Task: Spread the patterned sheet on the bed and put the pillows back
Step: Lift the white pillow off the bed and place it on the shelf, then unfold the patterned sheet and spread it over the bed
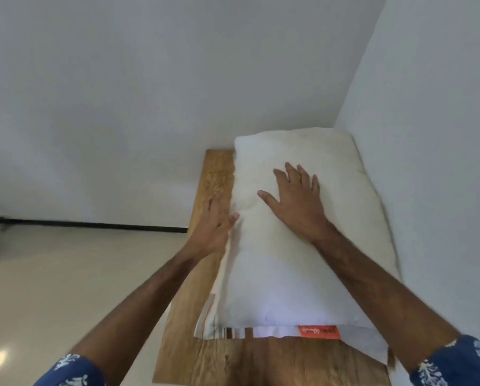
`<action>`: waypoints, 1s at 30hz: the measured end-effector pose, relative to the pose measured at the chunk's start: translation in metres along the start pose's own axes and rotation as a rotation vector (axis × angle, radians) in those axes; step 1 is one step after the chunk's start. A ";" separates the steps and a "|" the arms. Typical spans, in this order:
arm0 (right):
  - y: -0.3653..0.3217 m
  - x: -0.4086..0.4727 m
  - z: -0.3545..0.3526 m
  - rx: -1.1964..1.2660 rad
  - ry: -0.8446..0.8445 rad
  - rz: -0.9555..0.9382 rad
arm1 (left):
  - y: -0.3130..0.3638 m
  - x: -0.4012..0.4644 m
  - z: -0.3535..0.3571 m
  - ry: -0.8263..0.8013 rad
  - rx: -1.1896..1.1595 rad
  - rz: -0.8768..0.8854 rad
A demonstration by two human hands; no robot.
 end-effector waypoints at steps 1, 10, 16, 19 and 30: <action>-0.024 -0.001 0.004 -0.003 -0.020 -0.081 | -0.007 -0.014 -0.013 0.026 0.031 0.006; -0.303 -0.121 0.114 -0.019 -0.242 -0.869 | -0.138 -0.287 -0.163 0.393 0.625 -0.379; -0.466 -0.278 0.184 -0.052 -0.352 -1.279 | -0.210 -0.535 -0.208 0.465 0.810 -0.793; -0.536 -0.363 0.211 -0.063 -0.428 -1.458 | -0.229 -0.649 -0.214 0.524 0.772 -0.973; -0.716 -0.601 0.324 -0.114 -0.691 -1.979 | -0.292 -0.924 -0.182 0.610 0.548 -1.492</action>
Point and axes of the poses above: each hand's wrist, its own x-axis towards the middle knuckle, its own z-axis out of the palm, y = z × x, the point moved 1 cm from there along x, towards the middle knuckle, and after that the axes turned 4 degrees about x, right-handed, at the moved point
